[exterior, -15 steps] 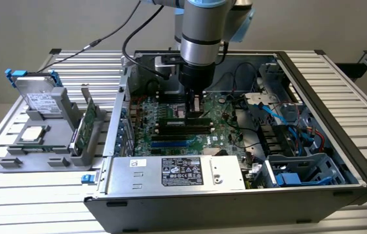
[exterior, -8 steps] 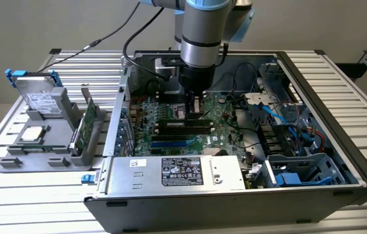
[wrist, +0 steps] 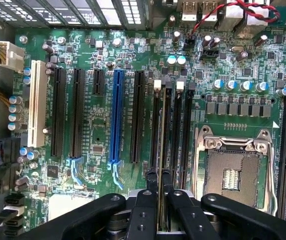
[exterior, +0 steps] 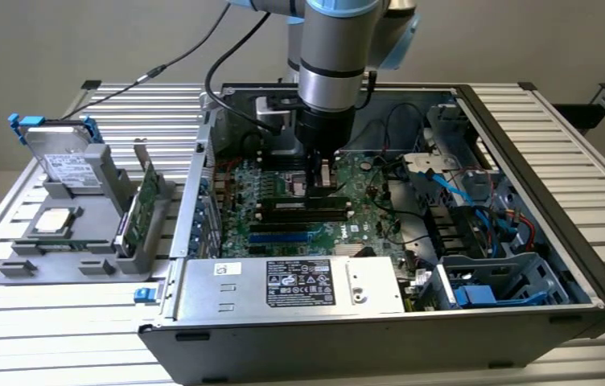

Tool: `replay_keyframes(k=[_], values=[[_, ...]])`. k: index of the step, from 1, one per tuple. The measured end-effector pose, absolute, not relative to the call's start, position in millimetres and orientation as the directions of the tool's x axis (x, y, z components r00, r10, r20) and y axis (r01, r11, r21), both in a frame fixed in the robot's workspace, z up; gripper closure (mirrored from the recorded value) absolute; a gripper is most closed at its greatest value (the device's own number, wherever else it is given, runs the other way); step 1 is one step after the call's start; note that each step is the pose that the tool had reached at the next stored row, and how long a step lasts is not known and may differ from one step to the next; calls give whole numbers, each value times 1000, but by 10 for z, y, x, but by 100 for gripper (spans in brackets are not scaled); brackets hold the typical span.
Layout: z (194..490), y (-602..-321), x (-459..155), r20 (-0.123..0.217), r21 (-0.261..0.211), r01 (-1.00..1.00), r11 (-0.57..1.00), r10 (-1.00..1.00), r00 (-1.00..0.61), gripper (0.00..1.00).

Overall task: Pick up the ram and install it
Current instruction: 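Insert the ram into the slot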

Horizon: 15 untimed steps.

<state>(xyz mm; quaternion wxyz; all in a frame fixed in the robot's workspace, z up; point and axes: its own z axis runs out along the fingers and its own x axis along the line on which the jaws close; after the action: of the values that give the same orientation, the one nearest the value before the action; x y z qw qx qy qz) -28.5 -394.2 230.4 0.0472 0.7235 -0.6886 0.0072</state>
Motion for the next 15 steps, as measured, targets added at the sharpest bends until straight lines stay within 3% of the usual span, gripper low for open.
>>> replay_keyframes(k=[15], values=[[2303,-3983,-284,76,58,-997,-52,-996,56,87]])
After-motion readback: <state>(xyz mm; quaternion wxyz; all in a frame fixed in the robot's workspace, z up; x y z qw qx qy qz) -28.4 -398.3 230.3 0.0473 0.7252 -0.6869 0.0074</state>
